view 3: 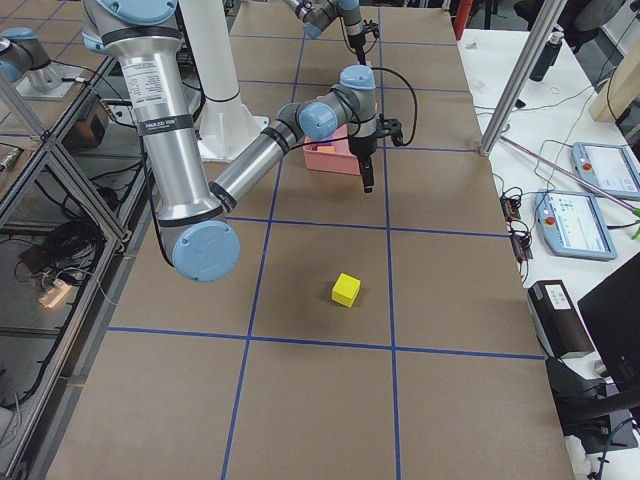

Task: Place blocks into pink bin with both arms
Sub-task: 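Lift the right gripper away from the bin while the left gripper grasps the lilac cube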

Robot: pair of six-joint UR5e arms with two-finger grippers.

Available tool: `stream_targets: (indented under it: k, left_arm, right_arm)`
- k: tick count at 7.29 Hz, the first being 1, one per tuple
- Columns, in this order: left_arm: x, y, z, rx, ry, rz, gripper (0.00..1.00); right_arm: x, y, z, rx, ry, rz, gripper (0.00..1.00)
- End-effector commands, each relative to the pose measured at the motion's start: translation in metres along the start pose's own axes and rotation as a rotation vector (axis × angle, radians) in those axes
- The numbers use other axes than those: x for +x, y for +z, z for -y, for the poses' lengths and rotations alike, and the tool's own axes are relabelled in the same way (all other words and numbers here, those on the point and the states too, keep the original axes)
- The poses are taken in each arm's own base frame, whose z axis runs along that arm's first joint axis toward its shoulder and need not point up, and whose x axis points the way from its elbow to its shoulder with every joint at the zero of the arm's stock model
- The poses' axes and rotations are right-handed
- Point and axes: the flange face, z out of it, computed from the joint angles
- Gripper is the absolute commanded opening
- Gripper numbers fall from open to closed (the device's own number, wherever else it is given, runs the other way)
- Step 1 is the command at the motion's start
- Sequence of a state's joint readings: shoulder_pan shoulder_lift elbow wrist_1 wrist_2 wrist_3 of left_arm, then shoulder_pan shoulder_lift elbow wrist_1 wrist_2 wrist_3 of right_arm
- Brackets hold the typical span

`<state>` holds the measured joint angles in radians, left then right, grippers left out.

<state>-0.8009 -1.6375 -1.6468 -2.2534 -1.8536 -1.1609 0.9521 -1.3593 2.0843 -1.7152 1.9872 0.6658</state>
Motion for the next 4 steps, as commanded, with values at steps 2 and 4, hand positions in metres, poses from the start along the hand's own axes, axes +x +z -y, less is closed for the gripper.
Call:
stream_targets:
  k: [2,4]
  left_arm:
    - [0.016,-0.017,-0.001,0.015,0.023,-0.039,0.00]
    - [0.060,-0.076,0.000,0.024,0.036,-0.144,0.00]
  right_arm:
    - [0.050,0.023,-0.020,0.050,-0.026,0.045,1.00]
    - [0.090,0.027,-0.022,0.018,-0.054,0.041,1.00]
